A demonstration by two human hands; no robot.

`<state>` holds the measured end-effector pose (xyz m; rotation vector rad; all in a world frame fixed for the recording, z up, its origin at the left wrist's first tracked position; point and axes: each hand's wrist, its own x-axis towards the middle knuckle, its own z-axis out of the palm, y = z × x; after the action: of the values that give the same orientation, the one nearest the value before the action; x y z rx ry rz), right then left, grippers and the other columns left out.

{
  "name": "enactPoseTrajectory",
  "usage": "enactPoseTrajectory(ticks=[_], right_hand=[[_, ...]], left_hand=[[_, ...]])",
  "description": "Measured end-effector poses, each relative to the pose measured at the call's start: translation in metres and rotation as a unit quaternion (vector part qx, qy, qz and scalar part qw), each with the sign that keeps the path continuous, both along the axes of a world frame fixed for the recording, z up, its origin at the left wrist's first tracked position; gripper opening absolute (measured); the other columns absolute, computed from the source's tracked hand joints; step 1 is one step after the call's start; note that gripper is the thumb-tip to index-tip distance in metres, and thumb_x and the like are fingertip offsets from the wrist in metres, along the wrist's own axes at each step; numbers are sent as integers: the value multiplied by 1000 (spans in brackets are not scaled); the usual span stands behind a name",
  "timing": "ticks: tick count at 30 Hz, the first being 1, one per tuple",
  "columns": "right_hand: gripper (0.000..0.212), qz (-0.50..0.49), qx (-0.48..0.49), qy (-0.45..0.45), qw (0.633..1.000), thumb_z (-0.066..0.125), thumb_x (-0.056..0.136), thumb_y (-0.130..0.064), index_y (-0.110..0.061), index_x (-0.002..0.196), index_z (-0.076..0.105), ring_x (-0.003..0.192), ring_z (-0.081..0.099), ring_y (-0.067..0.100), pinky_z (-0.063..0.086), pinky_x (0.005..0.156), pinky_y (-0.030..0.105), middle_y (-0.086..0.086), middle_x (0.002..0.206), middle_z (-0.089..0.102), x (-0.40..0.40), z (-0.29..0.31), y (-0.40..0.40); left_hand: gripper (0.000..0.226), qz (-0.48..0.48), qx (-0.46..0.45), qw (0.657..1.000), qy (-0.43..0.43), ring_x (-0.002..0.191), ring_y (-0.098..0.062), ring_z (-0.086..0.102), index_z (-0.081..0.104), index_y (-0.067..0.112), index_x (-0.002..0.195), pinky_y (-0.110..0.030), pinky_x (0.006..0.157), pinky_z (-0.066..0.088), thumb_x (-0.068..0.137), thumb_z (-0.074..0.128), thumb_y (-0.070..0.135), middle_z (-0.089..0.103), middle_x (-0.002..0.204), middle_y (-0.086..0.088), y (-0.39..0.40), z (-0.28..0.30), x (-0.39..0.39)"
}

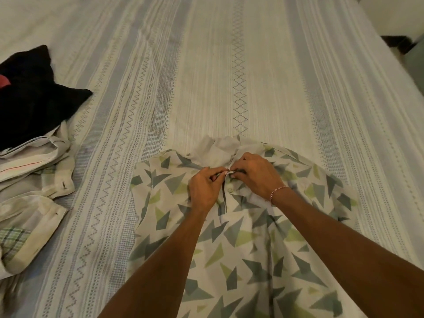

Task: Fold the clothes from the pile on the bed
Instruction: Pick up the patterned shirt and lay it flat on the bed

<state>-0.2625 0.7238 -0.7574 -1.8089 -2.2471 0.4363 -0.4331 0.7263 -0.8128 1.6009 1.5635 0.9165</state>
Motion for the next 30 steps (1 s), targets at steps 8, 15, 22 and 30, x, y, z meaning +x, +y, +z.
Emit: enactPoseTrajectory(ticks=[8, 15, 22, 30], right_hand=[[22, -26, -17, 3, 1000, 73, 90, -36, -25, 108, 74, 91, 63, 23, 45, 69, 31, 3, 99, 68, -6, 2, 6], [22, 25, -66, -31, 997, 71, 90, -38, -25, 108, 76, 98, 62, 24, 50, 75, 35, 3, 105, 65, -8, 8, 20], [28, 65, -78, -84, 991, 59, 97, -40, -25, 117, 73, 100, 57, 24, 41, 70, 32, 5, 105, 57, -14, 10, 24], [28, 97, -123, -89, 984, 59, 98, -37, -15, 113, 69, 101, 55, 24, 43, 76, 34, 7, 108, 58, -17, 10, 32]], left_hand=[[14, 45, -70, 992, -93, 58, -3, 58, 80, 18, 96, -21, 64, 54, 82, 82, 21, 71, 69, 3, 4, -3, 0], [15, 42, -111, 982, -148, 55, -12, 56, 66, 23, 86, -32, 54, 52, 85, 79, 15, 63, 67, -1, 2, 2, -6], [13, 28, -130, 980, -149, 52, -2, 56, 79, 17, 94, -23, 56, 50, 83, 82, 24, 70, 67, 5, 0, 3, -8], [20, 11, -126, 986, -111, 55, -2, 56, 79, 15, 105, -28, 63, 52, 86, 78, 21, 70, 70, 6, 4, -4, -8]])
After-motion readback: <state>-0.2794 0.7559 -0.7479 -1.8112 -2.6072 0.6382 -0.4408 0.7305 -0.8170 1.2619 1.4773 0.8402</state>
